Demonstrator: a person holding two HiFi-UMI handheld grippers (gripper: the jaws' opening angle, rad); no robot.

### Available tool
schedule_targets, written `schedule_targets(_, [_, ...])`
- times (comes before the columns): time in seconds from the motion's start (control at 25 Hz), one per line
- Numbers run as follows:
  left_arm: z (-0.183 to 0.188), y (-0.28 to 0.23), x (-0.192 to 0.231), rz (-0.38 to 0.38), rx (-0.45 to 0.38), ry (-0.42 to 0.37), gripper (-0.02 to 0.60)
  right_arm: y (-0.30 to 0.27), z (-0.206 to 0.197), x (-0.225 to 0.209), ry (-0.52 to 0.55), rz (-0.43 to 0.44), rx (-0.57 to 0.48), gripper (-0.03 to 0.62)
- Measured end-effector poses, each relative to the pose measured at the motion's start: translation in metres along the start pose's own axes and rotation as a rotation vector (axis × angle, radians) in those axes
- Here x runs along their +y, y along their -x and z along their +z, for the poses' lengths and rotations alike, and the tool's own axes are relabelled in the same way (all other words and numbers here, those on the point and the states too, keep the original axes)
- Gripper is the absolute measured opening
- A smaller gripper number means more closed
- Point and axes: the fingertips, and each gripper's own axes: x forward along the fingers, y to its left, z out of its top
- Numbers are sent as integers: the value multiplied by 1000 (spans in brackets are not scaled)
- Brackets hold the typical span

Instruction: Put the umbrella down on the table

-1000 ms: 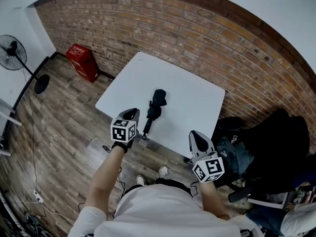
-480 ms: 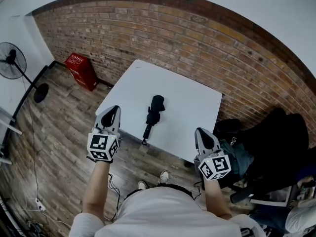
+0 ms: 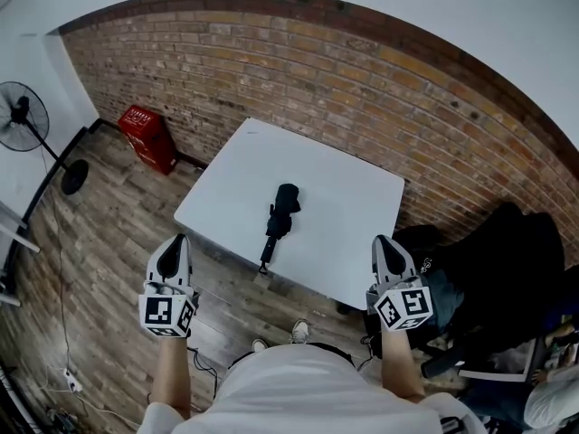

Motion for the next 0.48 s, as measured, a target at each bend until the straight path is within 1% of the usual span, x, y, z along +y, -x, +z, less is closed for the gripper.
schedule_targets(0.12, [-12, 20, 8, 52, 18, -10, 32, 0, -2, -2, -12, -4, 1, 20])
schedule_targets(0.2, [-19, 32, 8, 76, 21, 12, 32, 1, -6, -1, -31, -12, 11, 18])
schedule_targets(0.36, [-26, 35, -9, 76, 1, 38, 32, 0, -10, 5, -50, -2, 15, 20])
schedule_targets(0.48, [-24, 30, -13, 69, -14, 57, 32, -2, -10, 12, -49, 9, 13, 20])
